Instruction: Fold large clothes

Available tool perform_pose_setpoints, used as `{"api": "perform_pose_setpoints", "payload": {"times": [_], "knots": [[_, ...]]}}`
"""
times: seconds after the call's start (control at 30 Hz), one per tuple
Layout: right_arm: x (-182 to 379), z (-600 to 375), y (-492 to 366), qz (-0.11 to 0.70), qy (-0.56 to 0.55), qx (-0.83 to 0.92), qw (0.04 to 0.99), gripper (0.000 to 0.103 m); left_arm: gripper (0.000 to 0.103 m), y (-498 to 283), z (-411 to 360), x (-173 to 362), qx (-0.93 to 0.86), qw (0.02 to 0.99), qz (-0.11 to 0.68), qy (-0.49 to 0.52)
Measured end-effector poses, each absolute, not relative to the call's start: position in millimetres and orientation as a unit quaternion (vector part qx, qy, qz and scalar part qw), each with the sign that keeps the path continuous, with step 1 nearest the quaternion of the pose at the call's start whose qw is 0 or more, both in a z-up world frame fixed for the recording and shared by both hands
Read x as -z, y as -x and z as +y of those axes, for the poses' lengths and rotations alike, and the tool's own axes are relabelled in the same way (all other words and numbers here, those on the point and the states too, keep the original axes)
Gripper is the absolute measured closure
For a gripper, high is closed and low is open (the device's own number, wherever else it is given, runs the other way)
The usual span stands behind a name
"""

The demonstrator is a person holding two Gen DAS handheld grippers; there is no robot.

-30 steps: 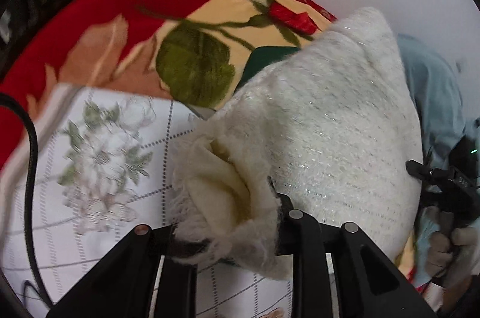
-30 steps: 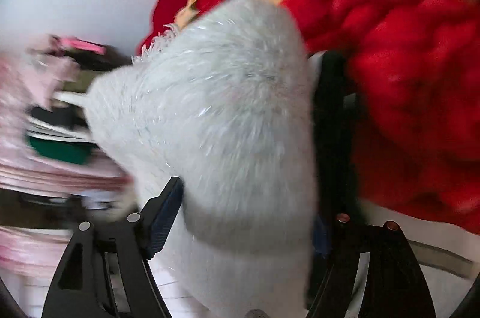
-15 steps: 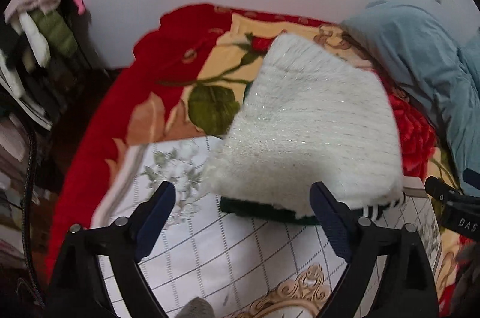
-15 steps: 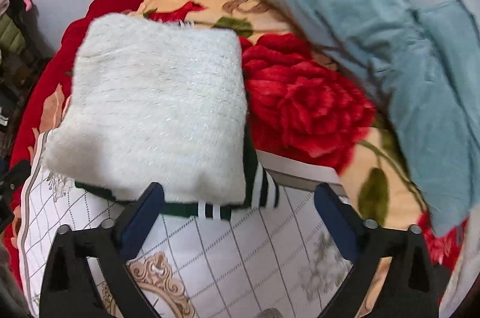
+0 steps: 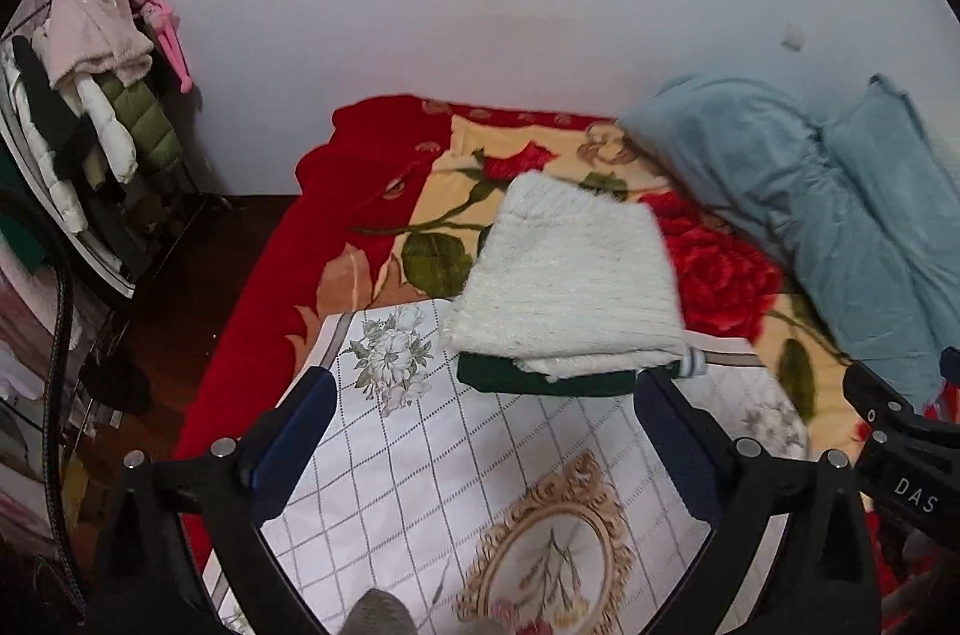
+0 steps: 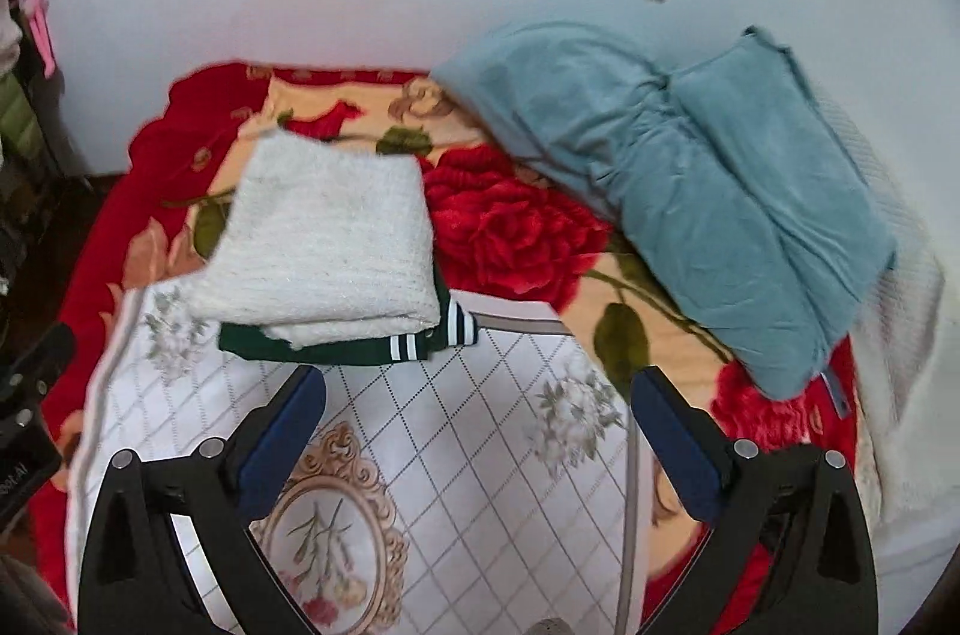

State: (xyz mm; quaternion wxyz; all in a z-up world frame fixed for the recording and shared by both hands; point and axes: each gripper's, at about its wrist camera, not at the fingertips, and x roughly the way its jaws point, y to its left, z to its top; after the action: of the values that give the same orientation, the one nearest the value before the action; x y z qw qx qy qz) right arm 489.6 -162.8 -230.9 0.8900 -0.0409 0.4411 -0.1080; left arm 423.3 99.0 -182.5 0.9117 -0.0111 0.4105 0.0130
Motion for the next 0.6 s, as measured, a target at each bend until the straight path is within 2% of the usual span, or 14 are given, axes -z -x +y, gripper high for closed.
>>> {"api": "perform_pose_setpoints", "payload": {"times": [0.33,0.6], "knots": [[105.6,-156.8,-353.2,0.399,0.043,0.115,0.909,0.0,0.002,-315.8,107.4,82.8,-0.03,0.922,0.387,0.011],[32.8,-162.5,-262.7,0.36,0.047,0.099,0.927,0.0,0.002,-246.7,106.8,25.0,-0.032,0.935,0.354,0.015]]}}
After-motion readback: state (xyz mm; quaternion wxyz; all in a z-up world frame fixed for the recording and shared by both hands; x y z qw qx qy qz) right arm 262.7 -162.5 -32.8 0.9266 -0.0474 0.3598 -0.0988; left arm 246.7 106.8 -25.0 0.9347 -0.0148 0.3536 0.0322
